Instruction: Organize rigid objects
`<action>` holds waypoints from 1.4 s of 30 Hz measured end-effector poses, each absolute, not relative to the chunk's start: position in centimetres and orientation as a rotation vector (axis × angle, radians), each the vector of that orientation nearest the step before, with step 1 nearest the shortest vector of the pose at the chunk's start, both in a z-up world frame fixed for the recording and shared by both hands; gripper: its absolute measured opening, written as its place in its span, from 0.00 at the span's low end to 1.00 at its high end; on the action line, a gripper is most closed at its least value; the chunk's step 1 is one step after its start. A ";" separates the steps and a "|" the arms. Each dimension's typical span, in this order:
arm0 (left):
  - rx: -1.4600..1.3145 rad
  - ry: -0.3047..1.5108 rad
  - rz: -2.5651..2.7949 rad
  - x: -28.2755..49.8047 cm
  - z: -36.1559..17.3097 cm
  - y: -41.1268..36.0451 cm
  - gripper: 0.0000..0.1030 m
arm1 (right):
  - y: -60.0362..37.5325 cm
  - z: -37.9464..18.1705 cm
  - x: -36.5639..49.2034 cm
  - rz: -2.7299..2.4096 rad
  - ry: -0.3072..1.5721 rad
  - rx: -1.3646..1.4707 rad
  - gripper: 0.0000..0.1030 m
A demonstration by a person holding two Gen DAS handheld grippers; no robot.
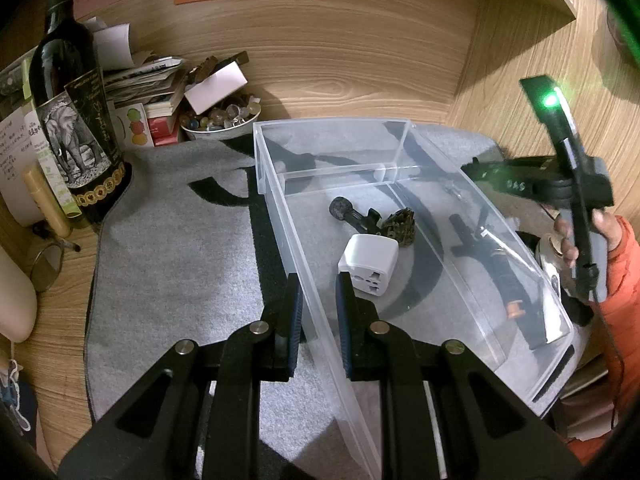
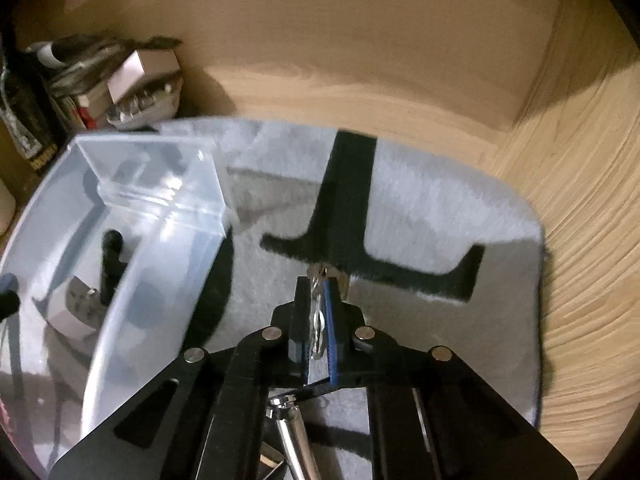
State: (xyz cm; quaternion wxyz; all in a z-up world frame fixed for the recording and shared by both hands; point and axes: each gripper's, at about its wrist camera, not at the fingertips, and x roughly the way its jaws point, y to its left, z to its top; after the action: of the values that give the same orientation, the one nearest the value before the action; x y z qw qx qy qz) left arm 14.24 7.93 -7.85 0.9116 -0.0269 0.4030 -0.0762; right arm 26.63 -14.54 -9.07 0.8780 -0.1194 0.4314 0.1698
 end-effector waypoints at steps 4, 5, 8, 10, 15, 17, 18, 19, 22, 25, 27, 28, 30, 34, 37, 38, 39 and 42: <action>-0.055 0.830 -0.157 14.2 -7.8 7.9 0.16 | -14.7 -7.3 25.3 0.376 0.866 -0.250 0.05; -0.054 0.830 -0.157 14.2 -7.9 8.0 0.16 | -14.7 -7.2 25.2 0.383 0.878 -0.248 0.05; -0.056 0.830 -0.158 14.2 -7.8 7.9 0.16 | -14.3 -8.2 27.1 0.378 0.947 -0.234 0.16; -0.056 0.830 -0.158 14.2 -7.8 7.9 0.16 | -14.6 -9.1 28.0 0.358 0.970 -0.230 0.35; -0.054 0.830 -0.157 14.2 -7.8 7.9 0.16 | -14.2 -11.7 30.0 0.320 1.031 -0.252 0.39; -0.055 0.830 -0.157 14.2 -7.8 7.9 0.16 | -14.1 -12.4 30.7 0.317 1.058 -0.255 0.39; -0.055 0.830 -0.157 14.2 -7.8 7.9 0.16 | -14.2 -12.3 30.9 0.321 1.055 -0.249 0.36; -0.054 0.830 -0.157 14.2 -7.8 7.9 0.16 | -14.2 -12.2 31.1 0.329 1.061 -0.236 0.24; -0.054 0.830 -0.157 14.2 -7.8 7.9 0.16 | -14.3 -12.0 31.1 0.339 1.043 -0.225 0.22; -0.051 0.831 -0.156 14.2 -7.8 7.8 0.16 | -14.4 -11.5 30.6 0.334 1.005 -0.212 0.21; -0.051 0.831 -0.156 14.2 -7.8 7.9 0.16 | -14.8 -10.8 30.5 0.335 0.979 -0.201 0.21; -0.053 0.830 -0.157 14.2 -7.8 7.9 0.16 | -14.9 -10.4 30.2 0.335 0.967 -0.198 0.21; -0.052 0.830 -0.156 14.2 -7.8 7.9 0.16 | -15.1 -9.4 29.6 0.340 0.938 -0.192 0.20; -0.051 0.830 -0.153 14.2 -7.8 7.8 0.16 | -15.4 -6.9 27.9 0.367 0.874 -0.166 0.05; -0.049 0.831 -0.152 14.3 -7.8 7.8 0.16 | -15.2 -5.2 26.7 0.379 0.818 -0.169 0.05; -0.049 0.831 -0.151 14.2 -7.8 7.8 0.16 | -14.7 -4.5 26.4 0.386 0.800 -0.172 0.05; -0.048 0.831 -0.150 14.2 -7.8 7.7 0.16 | -14.6 -4.1 26.2 0.395 0.787 -0.176 0.05; -0.049 0.831 -0.151 14.2 -7.8 7.7 0.16 | -14.6 -3.9 26.4 0.424 0.789 -0.183 0.05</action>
State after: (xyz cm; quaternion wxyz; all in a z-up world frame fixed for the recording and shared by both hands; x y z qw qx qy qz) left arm 14.19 7.75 -7.84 0.9119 -0.0237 0.4030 -0.0733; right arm 26.39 -14.64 -3.91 0.8974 -0.0884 0.3809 0.2046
